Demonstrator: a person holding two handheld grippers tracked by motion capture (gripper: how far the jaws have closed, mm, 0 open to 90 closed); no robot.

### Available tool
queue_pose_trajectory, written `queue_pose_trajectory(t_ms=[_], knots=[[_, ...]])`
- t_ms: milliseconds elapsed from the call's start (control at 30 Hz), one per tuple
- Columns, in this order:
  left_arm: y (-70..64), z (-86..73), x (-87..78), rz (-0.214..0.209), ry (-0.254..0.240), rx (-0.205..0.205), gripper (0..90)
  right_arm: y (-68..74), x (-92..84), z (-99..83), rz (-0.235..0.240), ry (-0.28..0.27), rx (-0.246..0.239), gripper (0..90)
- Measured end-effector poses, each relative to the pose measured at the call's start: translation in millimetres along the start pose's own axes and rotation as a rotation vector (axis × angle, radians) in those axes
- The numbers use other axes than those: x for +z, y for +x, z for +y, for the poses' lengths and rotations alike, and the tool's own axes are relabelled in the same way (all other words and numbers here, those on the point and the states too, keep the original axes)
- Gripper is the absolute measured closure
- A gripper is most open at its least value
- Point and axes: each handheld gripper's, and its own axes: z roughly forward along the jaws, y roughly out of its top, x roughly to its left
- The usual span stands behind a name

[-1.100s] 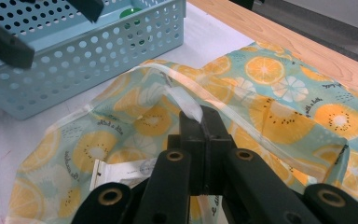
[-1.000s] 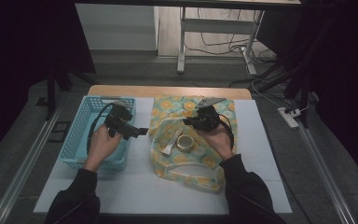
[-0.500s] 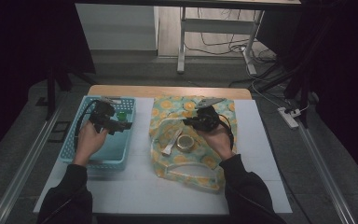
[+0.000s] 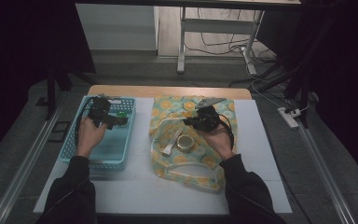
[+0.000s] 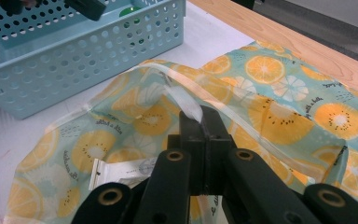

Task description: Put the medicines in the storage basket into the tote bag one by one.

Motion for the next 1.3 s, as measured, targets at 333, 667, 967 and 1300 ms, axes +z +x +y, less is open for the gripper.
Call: queue_pose_trajectory(t_ms=[333, 667, 967, 1300], knots=[[4.5, 6.9, 17.6, 0.035, 0.054, -0.006, 4.1, 0.2, -1.0, 0.5, 0.001, -0.002, 0.0, 89.5], [4.5, 9.8, 28.4, 0.03, 0.104, 0.033, 21.7, 0.3, -0.9, 0.5, 0.002, -0.001, -0.001, 89.4], [8.1, 11.0, 32.2, 0.02, 0.095, 0.01, 36.4, 0.2, -1.0, 0.5, 0.003, -0.002, -0.002, 89.5], [6.0, 11.8, 30.1, 0.012, 0.091, 0.02, 51.7, 0.3, -0.6, 0.4, 0.002, 0.0, -0.003, 89.5]])
